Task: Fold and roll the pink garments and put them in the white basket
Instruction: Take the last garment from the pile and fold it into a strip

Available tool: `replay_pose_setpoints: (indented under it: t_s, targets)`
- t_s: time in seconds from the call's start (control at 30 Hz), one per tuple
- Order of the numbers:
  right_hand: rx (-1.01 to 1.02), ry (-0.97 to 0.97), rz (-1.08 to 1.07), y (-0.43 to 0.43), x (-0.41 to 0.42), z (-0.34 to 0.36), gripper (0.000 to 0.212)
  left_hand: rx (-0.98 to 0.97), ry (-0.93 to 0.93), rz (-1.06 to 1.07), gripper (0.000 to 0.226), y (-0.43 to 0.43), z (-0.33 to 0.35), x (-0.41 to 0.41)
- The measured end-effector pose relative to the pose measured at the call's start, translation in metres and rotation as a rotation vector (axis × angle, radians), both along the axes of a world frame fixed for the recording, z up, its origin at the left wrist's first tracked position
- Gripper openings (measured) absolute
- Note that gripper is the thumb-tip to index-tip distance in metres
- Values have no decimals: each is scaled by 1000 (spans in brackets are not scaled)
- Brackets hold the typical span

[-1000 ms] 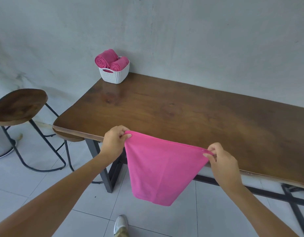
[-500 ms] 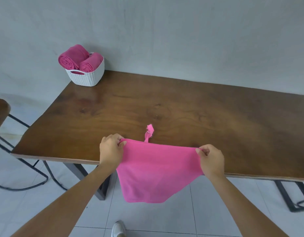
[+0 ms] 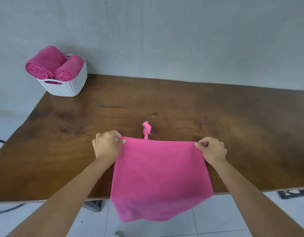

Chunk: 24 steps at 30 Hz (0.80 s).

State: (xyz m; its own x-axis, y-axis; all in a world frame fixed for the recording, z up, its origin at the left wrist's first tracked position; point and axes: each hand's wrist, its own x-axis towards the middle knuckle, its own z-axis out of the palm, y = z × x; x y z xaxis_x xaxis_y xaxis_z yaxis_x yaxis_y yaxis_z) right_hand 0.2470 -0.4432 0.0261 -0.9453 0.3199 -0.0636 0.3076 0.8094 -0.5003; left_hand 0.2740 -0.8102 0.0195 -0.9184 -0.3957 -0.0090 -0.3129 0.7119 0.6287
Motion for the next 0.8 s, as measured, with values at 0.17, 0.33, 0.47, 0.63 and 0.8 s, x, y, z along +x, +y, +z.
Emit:
replay_pose_setpoints:
  t_s: [0.17,0.33,0.47,0.63,0.8]
  targets:
    - [-15,-86,-65,-4,-39,3,18,-5,-51,-1,16,-3,3,-40]
    - [-43,-126,-121,-6,-79,5,23,-25,-110,18,18,-2,6,-79]
    - [-43,-137,-128,-7,-111,6,25,-26,-128,41,21,1,5,-110]
    - [-14,-148,-110,-2,-158,7,27,-41,-124,73,24,6,6,-151]
    - [17,-128,-74,2,-211,5,29,-15,-191,137,26,13,13,-196]
